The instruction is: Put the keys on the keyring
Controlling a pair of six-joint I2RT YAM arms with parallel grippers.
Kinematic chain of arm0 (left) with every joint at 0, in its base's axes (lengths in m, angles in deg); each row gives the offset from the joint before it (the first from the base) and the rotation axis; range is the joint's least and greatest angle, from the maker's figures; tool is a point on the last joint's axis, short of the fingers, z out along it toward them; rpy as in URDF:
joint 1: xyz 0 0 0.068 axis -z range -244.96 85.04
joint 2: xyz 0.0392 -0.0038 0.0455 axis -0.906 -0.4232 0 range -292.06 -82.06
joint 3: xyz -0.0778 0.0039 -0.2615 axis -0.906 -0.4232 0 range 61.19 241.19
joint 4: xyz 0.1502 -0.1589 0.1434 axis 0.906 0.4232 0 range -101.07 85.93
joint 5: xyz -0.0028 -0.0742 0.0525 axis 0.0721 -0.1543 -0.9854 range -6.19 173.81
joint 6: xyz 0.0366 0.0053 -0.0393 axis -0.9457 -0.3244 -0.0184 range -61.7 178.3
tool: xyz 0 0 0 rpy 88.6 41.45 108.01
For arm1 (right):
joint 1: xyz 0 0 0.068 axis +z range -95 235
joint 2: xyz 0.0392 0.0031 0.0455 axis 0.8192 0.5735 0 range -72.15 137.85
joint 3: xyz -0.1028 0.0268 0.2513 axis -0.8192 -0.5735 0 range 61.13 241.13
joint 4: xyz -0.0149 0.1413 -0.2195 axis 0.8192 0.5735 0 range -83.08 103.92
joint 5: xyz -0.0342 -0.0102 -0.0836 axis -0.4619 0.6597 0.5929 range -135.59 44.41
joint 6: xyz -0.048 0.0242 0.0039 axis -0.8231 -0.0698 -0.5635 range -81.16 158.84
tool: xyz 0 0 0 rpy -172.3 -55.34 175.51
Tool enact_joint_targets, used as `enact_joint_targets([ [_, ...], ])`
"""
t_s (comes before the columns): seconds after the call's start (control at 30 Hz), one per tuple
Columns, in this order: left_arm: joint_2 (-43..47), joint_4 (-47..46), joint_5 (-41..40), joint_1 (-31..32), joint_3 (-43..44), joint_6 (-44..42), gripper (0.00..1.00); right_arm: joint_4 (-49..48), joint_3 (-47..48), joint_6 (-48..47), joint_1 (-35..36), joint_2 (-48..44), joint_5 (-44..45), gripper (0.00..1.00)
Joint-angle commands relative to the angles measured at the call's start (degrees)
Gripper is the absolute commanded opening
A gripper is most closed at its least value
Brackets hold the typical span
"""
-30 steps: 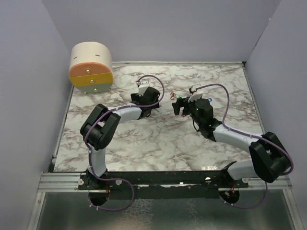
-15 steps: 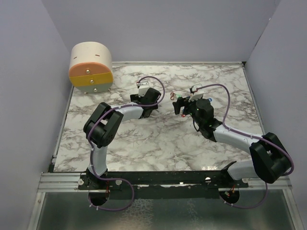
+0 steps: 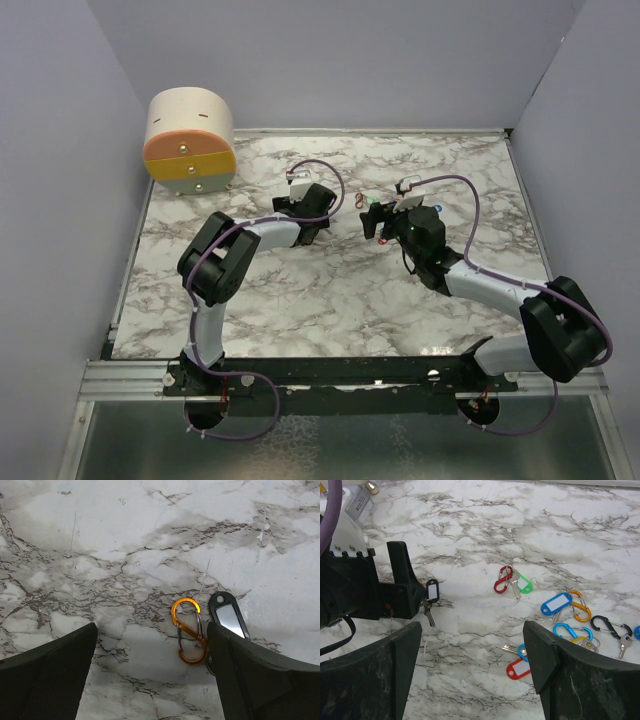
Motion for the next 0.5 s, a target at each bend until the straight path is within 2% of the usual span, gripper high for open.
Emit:
enact_joint_targets([
  [0.0, -0.9, 1.2, -1.5, 0.3, 1.0, -0.7, 0.92, -1.8, -0.2, -0.7, 0.3, 0.3, 1.7, 0.83],
  [0.27, -0.1, 0.4, -2.3, 0.2, -1.3, -0.5, 0.82, -1.8, -0.1, -0.6, 0.3, 0.4, 1.4, 0.83],
  [0.47, -0.6, 0.4, -1.9, 0.2, -1.5, -0.7, 0.79, -1.6, 0.0, -0.6, 0.3, 0.4, 1.1, 0.83],
])
